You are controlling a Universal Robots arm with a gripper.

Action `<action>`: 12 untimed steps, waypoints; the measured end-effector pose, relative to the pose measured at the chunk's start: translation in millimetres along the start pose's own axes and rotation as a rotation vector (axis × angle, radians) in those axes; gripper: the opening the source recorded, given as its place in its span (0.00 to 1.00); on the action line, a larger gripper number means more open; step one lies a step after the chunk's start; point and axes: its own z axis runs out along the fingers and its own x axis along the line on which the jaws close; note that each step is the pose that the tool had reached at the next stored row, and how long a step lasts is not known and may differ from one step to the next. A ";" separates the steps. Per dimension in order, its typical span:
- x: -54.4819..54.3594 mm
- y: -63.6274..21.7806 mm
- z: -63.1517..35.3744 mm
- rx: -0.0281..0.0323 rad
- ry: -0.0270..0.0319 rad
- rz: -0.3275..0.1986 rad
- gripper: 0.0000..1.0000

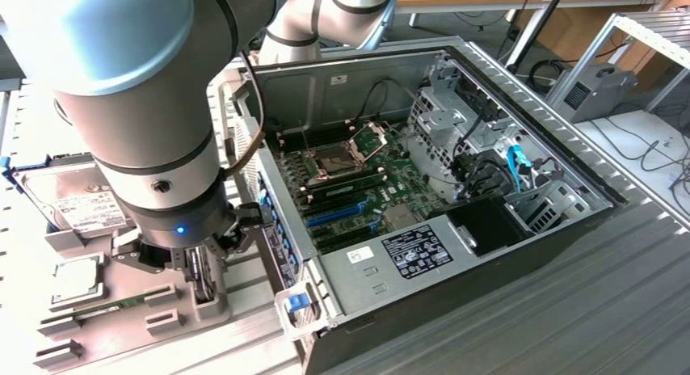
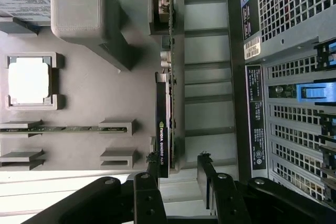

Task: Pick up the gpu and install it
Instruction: 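Pick up the gpu and move the gpu toward the slot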

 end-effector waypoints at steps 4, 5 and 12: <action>1.9 7.2 1.0 0.0000 0.0001 0.000 0.42; 2.4 9.8 1.5 0.0000 0.0001 0.000 0.42; 5.2 23.6 3.8 0.0000 0.0000 0.000 0.42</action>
